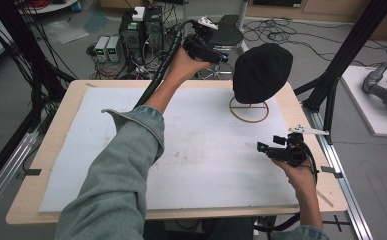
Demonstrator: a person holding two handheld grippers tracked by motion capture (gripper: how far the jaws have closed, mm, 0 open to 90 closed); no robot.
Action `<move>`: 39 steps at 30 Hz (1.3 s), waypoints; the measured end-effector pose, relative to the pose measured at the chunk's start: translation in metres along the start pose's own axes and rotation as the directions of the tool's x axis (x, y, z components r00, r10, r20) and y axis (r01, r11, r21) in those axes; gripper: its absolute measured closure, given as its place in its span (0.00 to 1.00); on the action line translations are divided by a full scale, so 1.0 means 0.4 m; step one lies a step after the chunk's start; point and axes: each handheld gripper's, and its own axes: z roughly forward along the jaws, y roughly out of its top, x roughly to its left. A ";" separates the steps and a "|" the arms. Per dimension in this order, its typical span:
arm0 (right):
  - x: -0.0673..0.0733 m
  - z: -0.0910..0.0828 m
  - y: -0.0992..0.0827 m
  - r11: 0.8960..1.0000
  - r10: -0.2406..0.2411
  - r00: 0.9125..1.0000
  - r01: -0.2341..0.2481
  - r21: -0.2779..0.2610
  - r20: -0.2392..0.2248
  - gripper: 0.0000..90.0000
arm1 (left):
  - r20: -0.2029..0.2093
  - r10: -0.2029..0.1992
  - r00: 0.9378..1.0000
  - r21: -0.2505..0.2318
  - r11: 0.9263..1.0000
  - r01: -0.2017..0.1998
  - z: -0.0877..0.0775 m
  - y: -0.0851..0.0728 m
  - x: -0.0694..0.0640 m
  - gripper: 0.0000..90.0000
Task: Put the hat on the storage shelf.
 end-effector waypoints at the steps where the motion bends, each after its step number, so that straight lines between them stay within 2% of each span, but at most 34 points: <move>1: 0.001 0.000 0.001 1.000 0.000 1.000 0.000 0.002 0.000 0.14 | -0.001 0.007 1.000 0.016 1.000 -0.007 -0.009 -0.003 0.003 0.37; 5: 0.005 0.003 0.006 1.000 -0.008 1.000 0.008 0.002 0.003 0.14 | -0.015 0.012 1.000 0.047 0.999 -0.011 -0.047 -0.015 0.014 0.37; 6: 0.007 0.003 0.007 1.000 -0.006 1.000 0.006 0.003 0.001 0.14 | -0.025 0.013 1.000 0.045 0.999 -0.012 -0.059 -0.020 0.017 0.37; 8: 0.009 0.005 0.009 1.000 -0.016 1.000 0.016 0.004 0.002 0.14 | -0.049 0.014 0.999 0.011 1.000 -0.013 -0.083 -0.034 0.022 0.38; 9: 0.011 0.005 0.010 1.000 -0.016 1.000 0.016 0.005 0.002 0.14 | -0.051 0.007 0.999 0.018 1.000 -0.006 -0.093 -0.040 0.026 0.38; 12: 0.015 0.009 0.014 1.000 -0.020 1.000 0.020 0.007 0.001 0.14 | -0.053 0.010 0.999 0.086 0.996 -0.006 -0.119 -0.058 0.036 0.36; 13: 0.016 0.012 0.015 1.000 -0.027 1.000 0.027 0.006 0.000 0.14 | -0.057 0.017 0.998 0.088 0.996 -0.012 -0.127 -0.065 0.037 0.36; 15: 0.016 0.016 0.017 0.999 -0.035 0.999 0.035 0.007 -0.002 0.14 | -0.076 0.028 0.997 0.059 0.998 -0.023 -0.152 -0.086 0.038 0.37; 16: 0.018 0.018 0.018 1.000 -0.028 1.000 0.028 0.006 -0.003 0.14 | -0.070 0.013 0.997 0.079 0.997 -0.007 -0.161 -0.094 0.043 0.37; 17: 0.018 0.021 0.019 0.999 -0.031 0.999 0.031 0.011 -0.003 0.14 | -0.080 0.016 0.997 0.095 0.995 -0.009 -0.172 -0.103 0.044 0.37; 19: 0.019 0.026 0.020 0.999 -0.038 0.999 0.038 0.012 -0.004 0.14 | -0.089 0.024 0.996 0.069 0.997 -0.018 -0.198 -0.129 0.046 0.36; 20: 0.020 0.028 0.020 0.999 -0.037 0.999 0.038 0.014 -0.005 0.14 | -0.083 0.009 0.996 0.093 0.996 -0.002 -0.208 -0.137 0.050 0.36; 21: 0.022 0.030 0.020 0.999 -0.039 0.999 0.039 0.016 -0.006 0.14 | -0.094 0.017 0.995 0.103 0.995 -0.007 -0.220 -0.147 0.051 0.36; 22: 0.024 0.031 0.021 0.999 -0.040 0.999 0.040 0.021 -0.007 0.14 | -0.103 0.024 0.994 0.080 0.997 -0.016 -0.235 -0.161 0.050 0.36; 24: 0.026 0.034 0.021 0.999 -0.041 0.999 0.041 0.025 -0.007 0.14 | -0.097 0.001 0.995 0.094 0.996 0.008 -0.259 -0.179 0.055 0.36; 26: 0.028 0.036 0.020 0.999 -0.044 0.999 0.044 0.024 -0.006 0.14 | -0.117 0.009 0.993 0.063 0.998 -0.002 -0.286 -0.201 0.052 0.36; 27: 0.028 0.036 0.020 0.999 -0.045 0.999 0.046 0.025 -0.006 0.14 | -0.107 -0.006 0.994 0.079 0.997 0.014 -0.297 -0.208 0.054 0.36; 28: 0.029 0.037 0.020 0.999 -0.043 0.999 0.044 0.031 -0.007 0.14 | -0.124 0.002 0.992 0.088 0.996 0.009 -0.308 -0.217 0.052 0.36; 29: 0.028 0.038 0.020 0.998 -0.048 0.999 0.048 0.028 -0.006 0.14 | -0.135 0.020 0.991 0.068 0.998 -0.011 -0.320 -0.228 0.048 0.35; 35: 0.030 0.039 0.023 0.999 -0.047 0.999 0.047 0.023 -0.012 0.14 | -0.173 0.001 0.985 0.050 0.999 0.008 -0.373 -0.298 0.034 0.36; 39: 0.037 0.042 0.029 0.998 -0.053 0.998 0.053 0.020 -0.018 0.14 | -0.190 -0.015 0.982 0.045 0.999 0.024 -0.412 -0.362 0.022 0.36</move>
